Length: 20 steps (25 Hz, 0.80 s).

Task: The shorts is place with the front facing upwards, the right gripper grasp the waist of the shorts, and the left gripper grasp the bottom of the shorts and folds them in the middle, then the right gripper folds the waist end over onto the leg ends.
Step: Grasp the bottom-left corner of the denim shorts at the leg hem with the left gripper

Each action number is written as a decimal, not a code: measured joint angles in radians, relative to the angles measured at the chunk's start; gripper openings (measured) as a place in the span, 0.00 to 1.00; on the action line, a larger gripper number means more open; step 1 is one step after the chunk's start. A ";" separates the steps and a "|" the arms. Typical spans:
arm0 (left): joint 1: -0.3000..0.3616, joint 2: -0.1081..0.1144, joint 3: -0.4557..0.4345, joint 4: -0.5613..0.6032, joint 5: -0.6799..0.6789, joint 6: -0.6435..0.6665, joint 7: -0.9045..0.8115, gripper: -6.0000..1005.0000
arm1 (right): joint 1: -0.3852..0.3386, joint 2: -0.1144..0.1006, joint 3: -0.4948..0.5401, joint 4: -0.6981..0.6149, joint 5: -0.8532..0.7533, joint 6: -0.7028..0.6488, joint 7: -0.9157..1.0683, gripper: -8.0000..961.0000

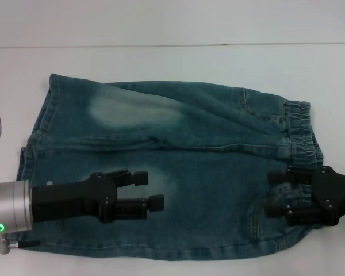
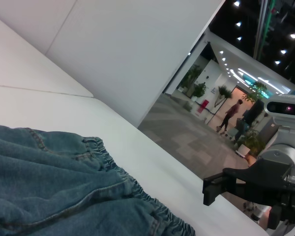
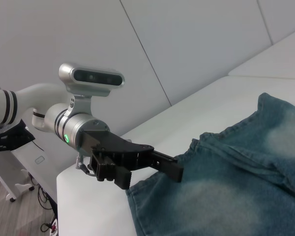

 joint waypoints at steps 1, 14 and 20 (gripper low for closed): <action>0.000 0.000 0.000 0.000 0.000 0.002 0.000 0.93 | 0.001 0.001 0.000 0.000 0.000 0.002 0.000 0.95; 0.052 0.005 -0.040 0.076 -0.003 0.010 0.001 0.93 | 0.007 0.010 -0.003 0.003 0.000 0.008 -0.001 0.95; 0.185 0.019 -0.133 0.229 0.002 0.031 -0.061 0.93 | 0.002 0.007 0.005 0.003 0.000 0.005 -0.001 0.95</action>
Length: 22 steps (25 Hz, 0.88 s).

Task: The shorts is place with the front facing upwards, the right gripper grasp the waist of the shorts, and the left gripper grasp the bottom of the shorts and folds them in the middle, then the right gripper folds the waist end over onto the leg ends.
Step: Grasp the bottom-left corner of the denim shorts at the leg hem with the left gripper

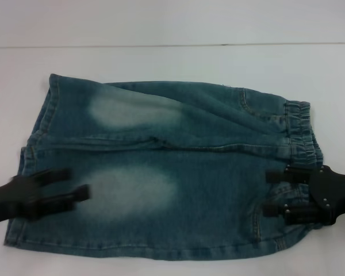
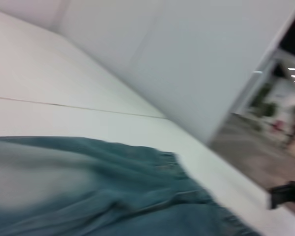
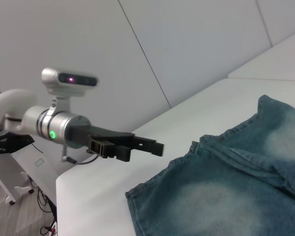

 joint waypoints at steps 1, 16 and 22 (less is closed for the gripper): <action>0.020 0.001 -0.020 0.016 0.004 -0.002 0.001 0.93 | -0.001 0.000 0.000 0.000 0.000 0.001 0.000 0.95; 0.122 -0.007 -0.160 0.119 0.144 -0.026 0.009 0.93 | 0.011 0.003 -0.002 0.000 0.000 0.004 0.007 0.95; 0.119 -0.007 -0.165 0.120 0.181 -0.048 0.023 0.93 | 0.006 0.003 0.002 0.000 0.001 0.004 0.006 0.95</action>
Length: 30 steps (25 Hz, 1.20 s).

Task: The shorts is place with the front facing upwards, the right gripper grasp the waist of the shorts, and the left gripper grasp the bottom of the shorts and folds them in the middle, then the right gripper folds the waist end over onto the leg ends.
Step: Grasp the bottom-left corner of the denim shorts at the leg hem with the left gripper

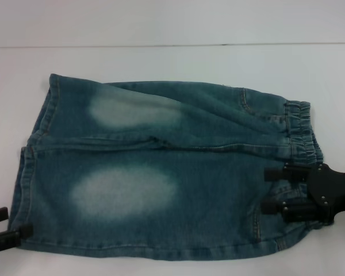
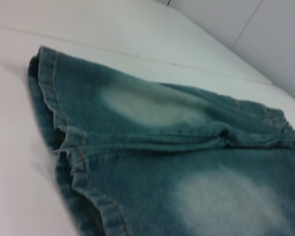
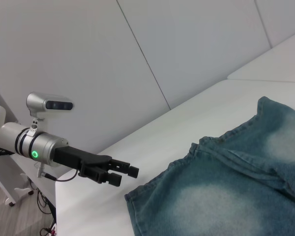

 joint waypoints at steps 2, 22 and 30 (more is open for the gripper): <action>-0.004 0.000 0.000 0.000 0.019 -0.005 0.000 0.93 | 0.000 0.000 0.000 0.000 0.000 0.000 0.000 0.95; -0.005 0.000 0.012 0.002 0.051 -0.020 -0.002 0.92 | 0.003 0.002 0.001 0.000 0.000 0.009 -0.005 0.95; -0.009 0.000 0.031 0.012 0.069 -0.023 -0.003 0.93 | 0.000 0.003 0.000 0.000 0.000 0.014 -0.006 0.95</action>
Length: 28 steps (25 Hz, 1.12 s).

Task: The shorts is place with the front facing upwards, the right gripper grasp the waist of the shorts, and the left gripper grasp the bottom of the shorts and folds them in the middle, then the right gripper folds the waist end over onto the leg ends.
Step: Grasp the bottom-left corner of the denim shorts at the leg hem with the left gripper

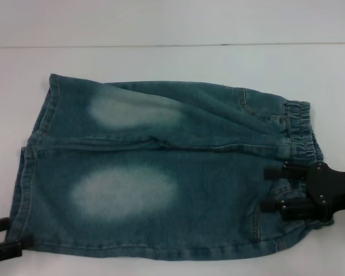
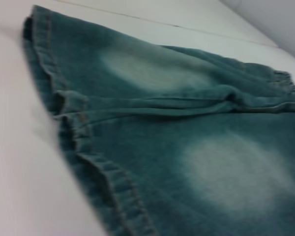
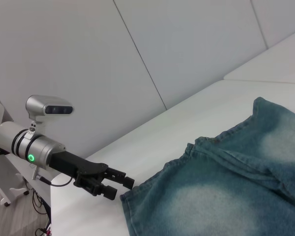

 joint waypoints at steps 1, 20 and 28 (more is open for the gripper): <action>0.000 0.000 -0.004 0.006 0.004 -0.008 -0.001 0.93 | 0.000 0.000 0.000 0.000 0.000 0.000 0.000 0.95; -0.012 -0.016 0.004 0.034 0.045 -0.030 -0.007 0.91 | -0.002 0.000 -0.008 0.000 -0.002 0.002 0.004 0.95; -0.027 -0.017 0.004 0.038 0.045 0.015 -0.007 0.91 | -0.002 -0.002 -0.006 0.000 -0.002 0.004 0.006 0.95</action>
